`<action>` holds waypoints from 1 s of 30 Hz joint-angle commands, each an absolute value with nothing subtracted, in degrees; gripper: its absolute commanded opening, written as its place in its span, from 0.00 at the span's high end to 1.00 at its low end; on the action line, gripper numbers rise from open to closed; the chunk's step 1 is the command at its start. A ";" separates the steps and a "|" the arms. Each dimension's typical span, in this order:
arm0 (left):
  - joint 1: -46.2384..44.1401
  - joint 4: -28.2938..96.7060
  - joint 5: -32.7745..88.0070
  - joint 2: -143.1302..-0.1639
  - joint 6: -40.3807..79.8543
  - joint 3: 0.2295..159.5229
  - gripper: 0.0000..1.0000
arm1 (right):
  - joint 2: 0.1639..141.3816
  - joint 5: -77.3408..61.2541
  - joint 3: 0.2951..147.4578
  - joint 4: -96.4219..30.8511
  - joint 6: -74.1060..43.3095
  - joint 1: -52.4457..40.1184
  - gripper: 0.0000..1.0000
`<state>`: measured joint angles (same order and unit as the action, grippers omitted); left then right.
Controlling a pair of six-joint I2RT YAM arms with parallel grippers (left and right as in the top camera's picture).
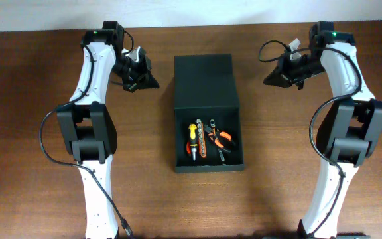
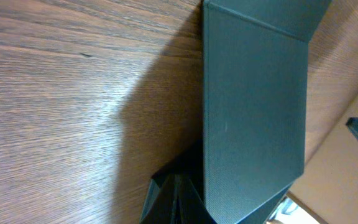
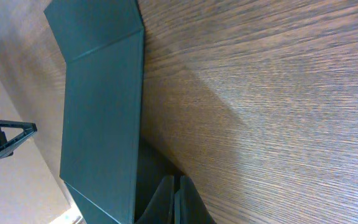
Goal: Pack container
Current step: 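Move both grippers to the raised lid's left and right edges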
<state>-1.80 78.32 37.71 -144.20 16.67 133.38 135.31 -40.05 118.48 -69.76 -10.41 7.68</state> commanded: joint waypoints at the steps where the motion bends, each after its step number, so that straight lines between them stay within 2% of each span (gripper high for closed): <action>1: -1.87 78.87 41.87 -146.82 15.35 132.70 0.98 | 135.50 -41.43 118.28 -69.63 -9.76 6.61 0.96; 21: -2.61 78.83 44.21 -149.27 14.02 132.03 0.98 | 139.57 -46.54 118.28 -71.13 -9.69 5.89 0.96; 30: -2.87 78.67 44.31 -150.06 14.04 132.03 0.98 | 141.51 -47.42 118.26 -71.07 -9.32 2.72 0.96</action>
<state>-2.61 78.76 43.11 -148.86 15.40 132.18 140.86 -45.43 118.48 -71.02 -10.24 4.75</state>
